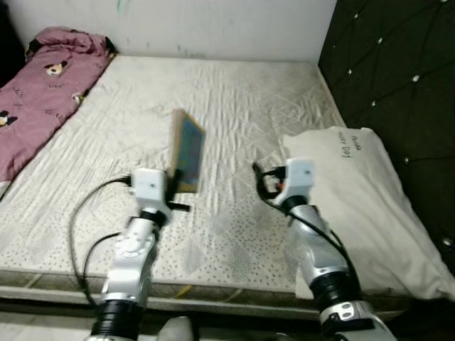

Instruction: Clean up the room

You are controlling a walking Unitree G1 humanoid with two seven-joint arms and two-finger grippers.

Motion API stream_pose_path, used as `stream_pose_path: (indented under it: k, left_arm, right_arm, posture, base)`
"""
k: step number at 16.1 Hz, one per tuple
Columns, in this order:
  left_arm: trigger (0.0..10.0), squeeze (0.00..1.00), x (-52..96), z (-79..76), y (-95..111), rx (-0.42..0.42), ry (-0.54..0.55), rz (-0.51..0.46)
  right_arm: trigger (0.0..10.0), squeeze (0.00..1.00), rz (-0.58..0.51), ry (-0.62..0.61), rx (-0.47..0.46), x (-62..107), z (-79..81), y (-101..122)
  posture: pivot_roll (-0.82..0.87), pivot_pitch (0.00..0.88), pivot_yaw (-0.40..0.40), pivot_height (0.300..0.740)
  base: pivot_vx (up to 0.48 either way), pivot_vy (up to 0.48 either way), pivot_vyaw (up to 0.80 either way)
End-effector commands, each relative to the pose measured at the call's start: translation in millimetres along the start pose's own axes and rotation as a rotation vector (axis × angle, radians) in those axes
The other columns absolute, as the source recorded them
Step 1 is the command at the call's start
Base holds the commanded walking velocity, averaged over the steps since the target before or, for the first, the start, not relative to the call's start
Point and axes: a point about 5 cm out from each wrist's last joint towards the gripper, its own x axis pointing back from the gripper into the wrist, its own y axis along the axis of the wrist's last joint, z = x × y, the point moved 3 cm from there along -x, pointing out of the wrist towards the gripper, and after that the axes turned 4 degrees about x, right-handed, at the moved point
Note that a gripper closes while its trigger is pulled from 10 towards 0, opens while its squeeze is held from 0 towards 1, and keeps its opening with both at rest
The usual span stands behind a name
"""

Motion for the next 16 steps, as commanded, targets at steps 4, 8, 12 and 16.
stream_pose_path:
  k: [4, 8, 12, 16]
  left_arm:
    - [10.0, 0.00, -2.5, -4.5, 12.8, -0.060, -0.017, -0.046]
    - [10.0, 0.00, 15.0, 20.5, 9.8, -0.027, 0.035, -0.018]
    - [10.0, 0.00, 18.4, 28.8, 10.7, -0.017, 0.028, 0.004]
    - [10.0, 0.00, 35.6, 17.0, 6.1, -0.024, -0.034, 0.021]
  right_arm:
    - [10.0, 0.00, -0.033, -0.007, -0.005, 1.4, -0.5, 7.3]
    - [10.0, 0.00, -0.023, -0.026, -0.022, 5.3, -5.9, 4.8]
    - [10.0, 0.00, -0.019, -0.024, -0.006, 4.8, -5.7, 3.6]
    - [10.0, 0.00, -0.018, -0.010, 0.005, 6.4, -6.1, 4.4]
  posture:
    - [0.10, 0.000, 0.013, 0.740]
    - [0.10, 0.000, 0.015, 0.740]
    - [0.11, 0.000, 0.011, 0.740]
    - [0.12, 0.000, 0.005, 0.740]
  base:
    - [0.000, 0.000, 0.00]
    - [0.000, 0.000, -0.20]
    - [0.000, 0.000, -0.80]
    - [0.000, 0.000, -0.80]
